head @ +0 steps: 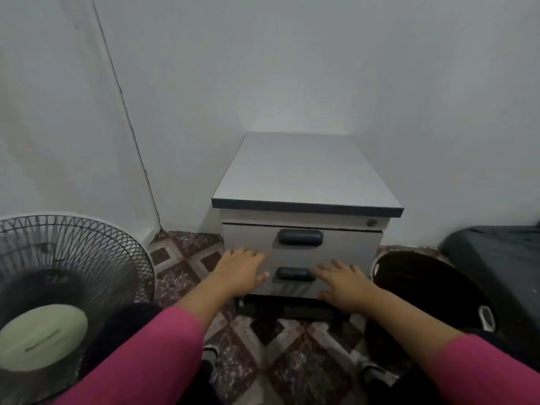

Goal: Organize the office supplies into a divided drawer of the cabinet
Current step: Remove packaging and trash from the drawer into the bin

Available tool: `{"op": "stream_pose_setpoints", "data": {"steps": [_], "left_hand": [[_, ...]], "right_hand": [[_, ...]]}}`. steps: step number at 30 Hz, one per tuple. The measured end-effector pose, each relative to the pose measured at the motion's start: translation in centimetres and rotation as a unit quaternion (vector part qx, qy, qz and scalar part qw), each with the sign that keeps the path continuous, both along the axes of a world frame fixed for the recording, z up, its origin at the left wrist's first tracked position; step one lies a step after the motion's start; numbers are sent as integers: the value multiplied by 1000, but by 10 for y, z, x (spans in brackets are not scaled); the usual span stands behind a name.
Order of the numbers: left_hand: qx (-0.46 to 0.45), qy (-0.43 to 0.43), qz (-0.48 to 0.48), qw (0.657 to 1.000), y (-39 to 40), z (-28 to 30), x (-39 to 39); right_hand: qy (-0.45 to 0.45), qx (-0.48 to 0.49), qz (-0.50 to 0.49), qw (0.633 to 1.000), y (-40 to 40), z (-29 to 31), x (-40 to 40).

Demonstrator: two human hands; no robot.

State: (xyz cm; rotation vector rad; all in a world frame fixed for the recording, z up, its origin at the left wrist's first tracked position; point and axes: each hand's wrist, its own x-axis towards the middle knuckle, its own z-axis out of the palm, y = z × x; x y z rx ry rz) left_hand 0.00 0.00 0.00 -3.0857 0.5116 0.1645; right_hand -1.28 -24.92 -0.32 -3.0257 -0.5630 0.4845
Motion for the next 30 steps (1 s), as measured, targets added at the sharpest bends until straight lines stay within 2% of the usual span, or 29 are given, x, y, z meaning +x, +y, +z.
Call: {"op": "stream_pose_setpoints", "data": {"steps": [4,13,15,17,20,24,26,30], "left_hand": [[-6,22,1,1000,-2,-17,11],[-55,48,19,997,-15,-32,43],[-72,51,25,996,-17,-33,50],[-80,52,26,995,-17,-33,56],[-98,61,25,993,-12,-35,66],[-107,67,24,992,-12,-35,73],[-96,69,25,993,-14,-34,73],[-87,73,22,993,-13,-33,71]], "right_hand": [[1,-29,20,999,-1,-22,6],[12,50,-45,998,4,-64,30],[31,98,-96,990,6,-71,37],[71,179,-163,968,10,-77,46],[100,317,-271,903,18,-84,62],[168,512,-425,727,27,-87,73],[216,569,-457,649,27,-90,76],[276,647,-457,544,32,-95,75]]}}
